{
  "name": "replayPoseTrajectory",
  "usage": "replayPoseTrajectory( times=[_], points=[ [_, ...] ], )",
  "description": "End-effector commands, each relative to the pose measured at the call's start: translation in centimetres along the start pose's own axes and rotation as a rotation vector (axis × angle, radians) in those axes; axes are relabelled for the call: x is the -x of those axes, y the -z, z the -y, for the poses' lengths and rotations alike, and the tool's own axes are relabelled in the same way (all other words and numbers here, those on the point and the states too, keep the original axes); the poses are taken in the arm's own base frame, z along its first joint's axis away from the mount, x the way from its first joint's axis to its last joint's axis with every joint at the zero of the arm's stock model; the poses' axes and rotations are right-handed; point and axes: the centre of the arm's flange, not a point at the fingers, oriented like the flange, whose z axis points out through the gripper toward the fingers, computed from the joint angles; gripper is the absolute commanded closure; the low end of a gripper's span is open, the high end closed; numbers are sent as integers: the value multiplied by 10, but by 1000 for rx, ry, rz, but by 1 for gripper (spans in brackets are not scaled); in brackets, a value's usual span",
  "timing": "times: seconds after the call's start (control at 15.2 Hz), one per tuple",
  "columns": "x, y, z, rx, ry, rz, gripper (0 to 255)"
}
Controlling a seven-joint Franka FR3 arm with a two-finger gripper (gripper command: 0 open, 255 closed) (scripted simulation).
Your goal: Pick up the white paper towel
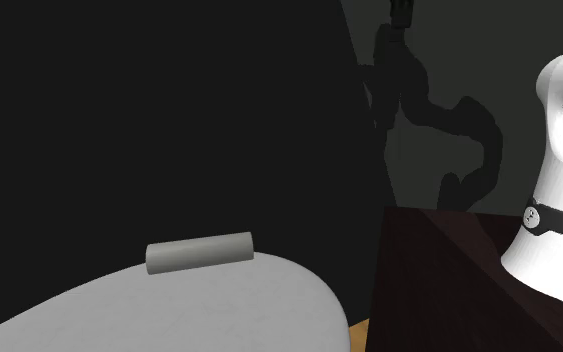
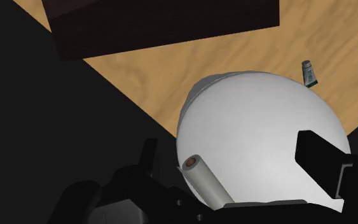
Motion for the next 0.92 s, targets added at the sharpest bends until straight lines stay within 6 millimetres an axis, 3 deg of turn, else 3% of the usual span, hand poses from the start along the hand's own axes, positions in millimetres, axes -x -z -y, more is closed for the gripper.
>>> replayPoseTrajectory(
  times=[0.0, 0.86],
  points=[
    [0, 0, 0, 0, 0, 0, 0],
    [-121, -122, 3, 23, 189, 2, 0]
  ],
)
